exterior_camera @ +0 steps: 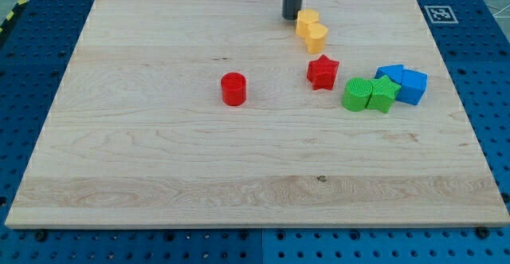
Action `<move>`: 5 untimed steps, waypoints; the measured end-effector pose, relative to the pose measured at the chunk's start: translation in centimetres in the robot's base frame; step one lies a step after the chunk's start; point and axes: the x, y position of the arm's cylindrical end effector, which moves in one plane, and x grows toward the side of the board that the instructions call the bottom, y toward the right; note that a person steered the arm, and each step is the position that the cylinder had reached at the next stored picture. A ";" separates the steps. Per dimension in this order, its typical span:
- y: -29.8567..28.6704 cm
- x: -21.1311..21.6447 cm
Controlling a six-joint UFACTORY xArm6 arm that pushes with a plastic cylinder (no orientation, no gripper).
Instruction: Push the yellow hexagon to the center right
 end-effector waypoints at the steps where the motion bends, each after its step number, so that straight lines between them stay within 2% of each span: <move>1: -1.5 1.0; 2: 3.7 1.7; 4: 6.1 3.3; 5: 9.7 4.7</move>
